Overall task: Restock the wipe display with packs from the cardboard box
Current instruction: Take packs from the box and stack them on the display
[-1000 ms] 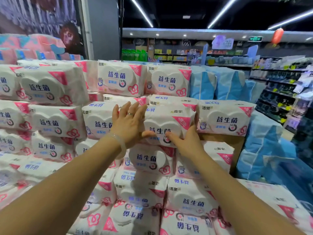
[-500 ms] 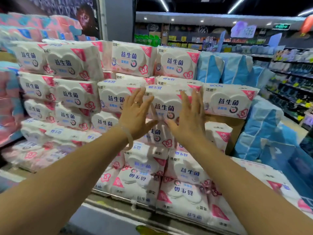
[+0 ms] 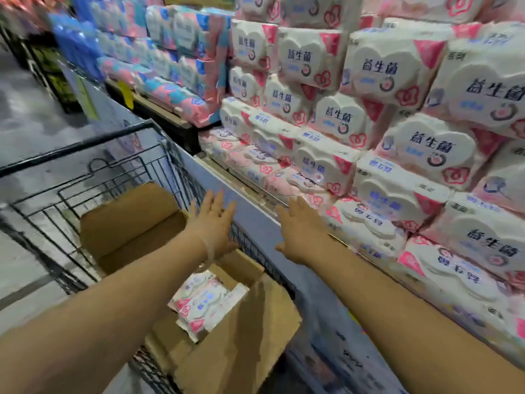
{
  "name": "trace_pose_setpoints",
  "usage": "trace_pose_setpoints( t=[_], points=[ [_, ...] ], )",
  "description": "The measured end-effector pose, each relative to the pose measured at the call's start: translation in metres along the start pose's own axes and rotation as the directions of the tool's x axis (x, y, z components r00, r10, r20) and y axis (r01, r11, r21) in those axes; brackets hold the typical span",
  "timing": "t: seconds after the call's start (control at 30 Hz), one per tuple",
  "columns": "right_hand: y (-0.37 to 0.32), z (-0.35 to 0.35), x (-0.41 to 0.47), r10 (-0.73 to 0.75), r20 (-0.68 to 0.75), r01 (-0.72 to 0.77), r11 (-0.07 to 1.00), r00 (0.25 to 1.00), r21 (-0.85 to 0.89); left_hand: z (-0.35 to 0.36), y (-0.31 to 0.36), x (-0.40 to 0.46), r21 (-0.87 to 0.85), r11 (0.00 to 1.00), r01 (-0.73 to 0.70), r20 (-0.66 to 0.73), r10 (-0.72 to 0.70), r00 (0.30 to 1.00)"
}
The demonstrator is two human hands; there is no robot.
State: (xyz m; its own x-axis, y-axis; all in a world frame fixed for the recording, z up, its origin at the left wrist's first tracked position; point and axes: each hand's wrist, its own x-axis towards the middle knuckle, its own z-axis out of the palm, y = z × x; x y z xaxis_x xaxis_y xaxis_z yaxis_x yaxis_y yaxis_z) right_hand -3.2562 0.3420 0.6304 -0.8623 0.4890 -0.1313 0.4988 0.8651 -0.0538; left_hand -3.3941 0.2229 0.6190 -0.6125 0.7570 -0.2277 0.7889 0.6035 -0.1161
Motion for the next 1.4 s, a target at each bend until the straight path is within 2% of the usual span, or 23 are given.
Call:
trace_pose_setpoints(
  t=[0.17, 0.33, 0.43, 0.57, 0.73, 0.83, 0.93, 1.0, 1.13, 1.3, 1.4],
  points=[
    [-0.064, 0.05, 0.037, -0.142, 0.155, 0.136, 0.99, 0.978, 0.045, 0.059, -0.072, -0.026, -0.059, 0.983, 0.176, 0.109, -0.169, 0.98],
    [-0.117, 0.107, 0.076, -0.164, 0.244, 0.158, 0.986, 0.956, 0.044, 0.125, -0.126, -0.024, -0.125, 0.954, 0.273, 0.271, -0.232, 0.934],
    [-0.139, 0.149, 0.101, -0.106, 0.319, 0.088, 0.994, 0.942, 0.071, 0.169, -0.152, -0.003, -0.161, 0.95, 0.268, 0.332, -0.204, 0.921],
    [-0.148, 0.204, 0.127, 0.038, 0.499, -0.122, 0.983, 0.866, 0.138, 0.221, -0.166, 0.034, -0.241, 0.946, 0.217, 0.443, -0.092, 0.892],
    [-0.13, 0.267, 0.151, 0.222, 0.62, -0.361, 0.926, 0.752, 0.106, 0.277, -0.141, 0.071, -0.339, 0.924, 0.179, 0.536, 0.033, 0.843],
    [-0.111, 0.297, 0.159, 0.317, 0.632, -0.463, 0.883, 0.707, 0.076, 0.309, -0.109, 0.079, -0.434, 0.88, 0.194, 0.629, 0.141, 0.765],
    [-0.102, 0.307, 0.174, 0.377, 0.674, -0.592, 0.798, 0.635, 0.111, 0.333, -0.076, 0.08, -0.498, 0.815, 0.297, 0.703, 0.179, 0.689],
    [-0.098, 0.315, 0.185, 0.381, 0.706, -0.64, 0.756, 0.597, 0.133, 0.344, -0.058, 0.084, -0.51, 0.798, 0.321, 0.692, 0.159, 0.704],
    [-0.097, 0.324, 0.195, 0.358, 0.78, -0.708, 0.69, 0.513, 0.149, 0.356, -0.031, 0.091, -0.495, 0.826, 0.269, 0.65, 0.147, 0.746],
    [-0.097, 0.323, 0.202, 0.315, 0.792, -0.685, 0.707, 0.524, 0.172, 0.363, -0.013, 0.097, -0.491, 0.805, 0.333, 0.664, 0.098, 0.741],
    [-0.095, 0.323, 0.204, 0.332, 0.789, -0.716, 0.673, 0.517, 0.186, 0.363, -0.011, 0.103, -0.507, 0.801, 0.318, 0.623, 0.086, 0.777]
  ],
)
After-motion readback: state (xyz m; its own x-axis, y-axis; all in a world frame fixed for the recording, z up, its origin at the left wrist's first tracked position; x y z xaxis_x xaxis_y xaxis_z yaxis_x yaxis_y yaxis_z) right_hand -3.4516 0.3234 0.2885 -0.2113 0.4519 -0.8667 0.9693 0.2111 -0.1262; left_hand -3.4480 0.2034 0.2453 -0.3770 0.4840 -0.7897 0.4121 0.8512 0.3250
